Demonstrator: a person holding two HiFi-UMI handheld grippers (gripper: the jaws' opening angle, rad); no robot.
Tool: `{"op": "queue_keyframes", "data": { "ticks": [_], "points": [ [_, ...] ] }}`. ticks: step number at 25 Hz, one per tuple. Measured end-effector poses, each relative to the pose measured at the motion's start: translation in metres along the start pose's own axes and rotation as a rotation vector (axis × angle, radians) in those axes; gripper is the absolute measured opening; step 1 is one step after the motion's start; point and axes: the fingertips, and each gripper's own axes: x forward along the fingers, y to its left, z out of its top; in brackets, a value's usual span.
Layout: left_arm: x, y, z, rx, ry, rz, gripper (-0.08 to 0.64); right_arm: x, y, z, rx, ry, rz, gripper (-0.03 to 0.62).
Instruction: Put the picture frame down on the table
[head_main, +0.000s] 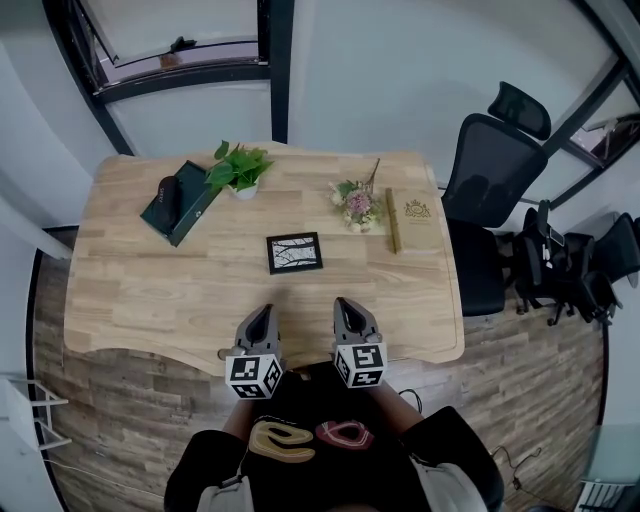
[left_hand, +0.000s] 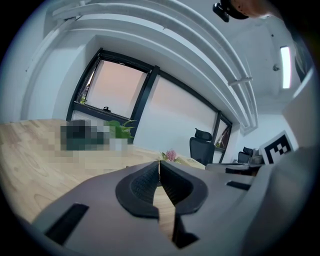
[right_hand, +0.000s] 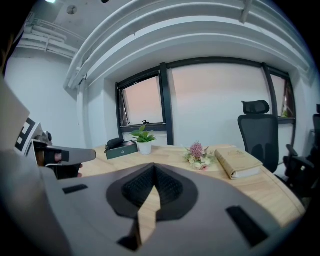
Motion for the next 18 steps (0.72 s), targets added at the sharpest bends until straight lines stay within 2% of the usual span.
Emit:
{"op": "queue_keyframes", "data": {
  "ticks": [5, 18],
  "points": [
    [-0.003, 0.003, -0.002, 0.032, 0.017, -0.020, 0.021, -0.001, 0.007, 0.000, -0.004, -0.002, -0.008, 0.009],
    [-0.010, 0.014, 0.000, 0.044, 0.022, -0.038, 0.021, 0.001, 0.026, -0.004, 0.004, -0.004, -0.021, 0.009]
  ]
}}
